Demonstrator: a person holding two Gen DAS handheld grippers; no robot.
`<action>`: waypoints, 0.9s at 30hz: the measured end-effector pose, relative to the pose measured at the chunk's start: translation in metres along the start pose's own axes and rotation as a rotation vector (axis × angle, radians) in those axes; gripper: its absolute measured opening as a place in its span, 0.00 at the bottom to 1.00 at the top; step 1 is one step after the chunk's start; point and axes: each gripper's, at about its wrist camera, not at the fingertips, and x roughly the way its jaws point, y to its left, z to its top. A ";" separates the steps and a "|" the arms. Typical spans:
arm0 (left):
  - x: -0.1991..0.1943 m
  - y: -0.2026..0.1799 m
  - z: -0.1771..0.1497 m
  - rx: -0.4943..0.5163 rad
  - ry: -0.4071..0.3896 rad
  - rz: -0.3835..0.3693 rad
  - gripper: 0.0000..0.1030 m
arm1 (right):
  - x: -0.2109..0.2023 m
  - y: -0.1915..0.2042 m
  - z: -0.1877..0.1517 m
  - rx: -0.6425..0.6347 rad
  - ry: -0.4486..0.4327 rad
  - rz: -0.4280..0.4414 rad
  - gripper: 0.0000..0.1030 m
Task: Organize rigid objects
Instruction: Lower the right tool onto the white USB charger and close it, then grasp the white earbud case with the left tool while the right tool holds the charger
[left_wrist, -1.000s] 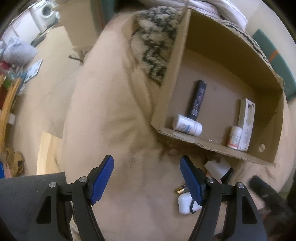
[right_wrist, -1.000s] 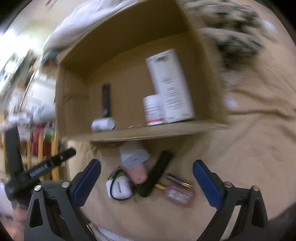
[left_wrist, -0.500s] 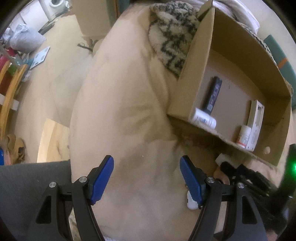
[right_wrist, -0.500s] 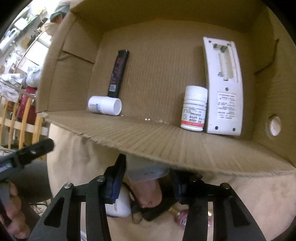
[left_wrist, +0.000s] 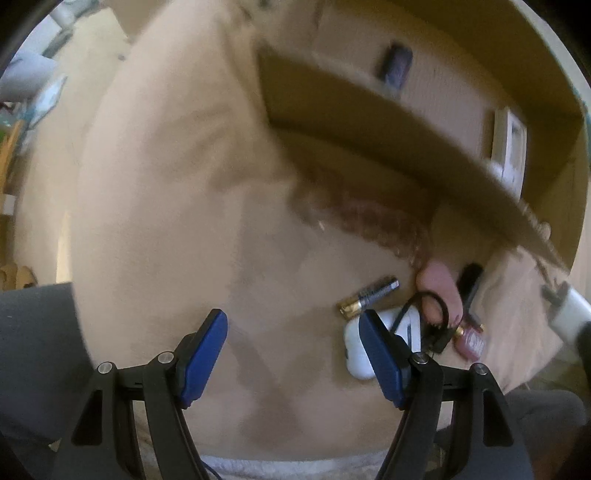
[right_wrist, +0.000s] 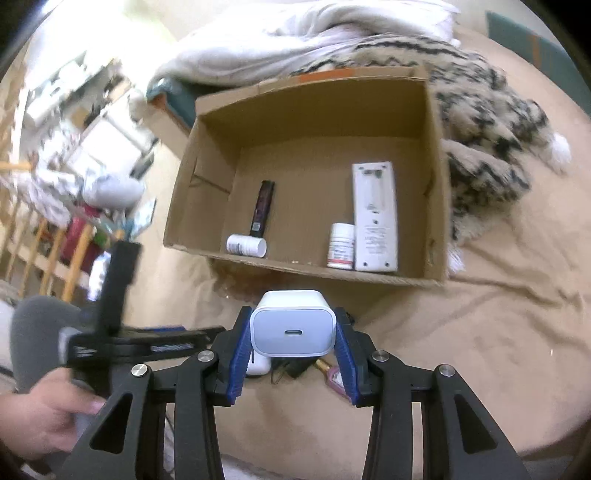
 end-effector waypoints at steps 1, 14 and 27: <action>0.001 0.000 0.000 -0.012 0.001 -0.010 0.69 | 0.001 -0.002 0.000 0.020 -0.007 0.004 0.43; 0.018 -0.023 -0.011 -0.090 0.063 -0.071 0.78 | 0.003 -0.008 0.012 0.050 -0.036 0.026 0.43; 0.022 -0.055 -0.019 -0.073 -0.002 0.029 0.50 | -0.002 -0.014 0.014 0.068 -0.046 0.042 0.43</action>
